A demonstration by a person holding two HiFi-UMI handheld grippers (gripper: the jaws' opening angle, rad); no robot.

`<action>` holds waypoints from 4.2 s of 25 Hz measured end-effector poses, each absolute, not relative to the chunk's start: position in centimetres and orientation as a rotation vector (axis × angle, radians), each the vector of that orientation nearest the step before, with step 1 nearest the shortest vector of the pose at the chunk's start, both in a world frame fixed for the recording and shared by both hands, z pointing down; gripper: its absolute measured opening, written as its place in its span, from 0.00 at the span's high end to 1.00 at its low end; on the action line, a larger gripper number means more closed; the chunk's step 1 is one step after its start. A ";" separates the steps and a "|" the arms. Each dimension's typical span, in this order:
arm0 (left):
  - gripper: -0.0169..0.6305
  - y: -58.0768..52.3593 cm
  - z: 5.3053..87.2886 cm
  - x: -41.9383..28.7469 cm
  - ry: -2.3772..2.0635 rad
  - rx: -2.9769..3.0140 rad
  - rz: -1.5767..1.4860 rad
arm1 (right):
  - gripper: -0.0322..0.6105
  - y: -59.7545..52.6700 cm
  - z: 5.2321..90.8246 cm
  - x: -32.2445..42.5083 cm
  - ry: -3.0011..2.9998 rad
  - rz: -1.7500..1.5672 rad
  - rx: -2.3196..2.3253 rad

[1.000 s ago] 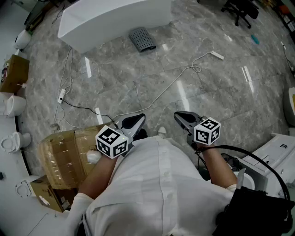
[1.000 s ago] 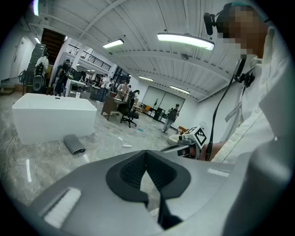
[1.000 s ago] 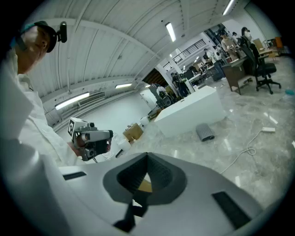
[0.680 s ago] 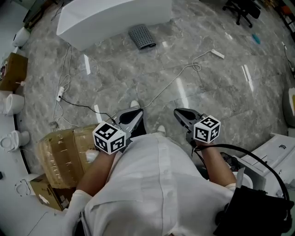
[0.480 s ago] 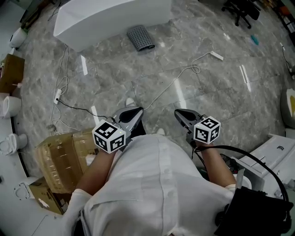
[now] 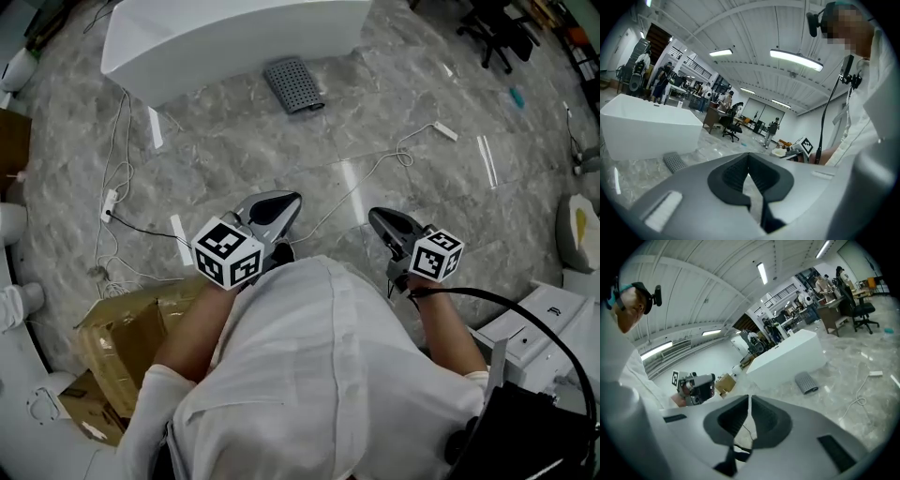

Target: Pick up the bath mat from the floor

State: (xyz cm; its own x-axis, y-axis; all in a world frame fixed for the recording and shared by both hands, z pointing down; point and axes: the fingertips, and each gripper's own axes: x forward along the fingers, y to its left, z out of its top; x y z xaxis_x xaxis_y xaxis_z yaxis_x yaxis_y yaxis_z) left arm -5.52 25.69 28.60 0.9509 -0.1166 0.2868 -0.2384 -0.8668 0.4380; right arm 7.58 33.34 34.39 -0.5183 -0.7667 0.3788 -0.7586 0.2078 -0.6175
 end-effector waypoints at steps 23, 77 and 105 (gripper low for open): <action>0.96 -3.0 38.9 -10.0 -0.530 2.378 0.539 | 0.83 -2.9 61.4 16.4 1.683 -1.726 -1.538; 0.96 -28.4 67.9 7.8 -0.418 2.120 0.673 | 0.92 -36.1 108.9 27.0 1.336 -1.729 -1.461; 0.96 -18.7 44.1 -7.5 -0.724 2.377 0.417 | 0.93 -30.1 72.2 17.7 1.825 -1.751 -1.392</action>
State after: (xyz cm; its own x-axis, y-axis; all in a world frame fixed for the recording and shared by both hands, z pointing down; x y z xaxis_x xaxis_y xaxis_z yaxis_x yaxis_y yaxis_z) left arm -7.48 -18.73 44.10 0.8005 -0.3951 0.4507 -0.5880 -0.6632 0.4631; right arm 17.67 -30.12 72.18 -0.5101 -0.7528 0.4161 -0.4470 -0.1814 -0.8760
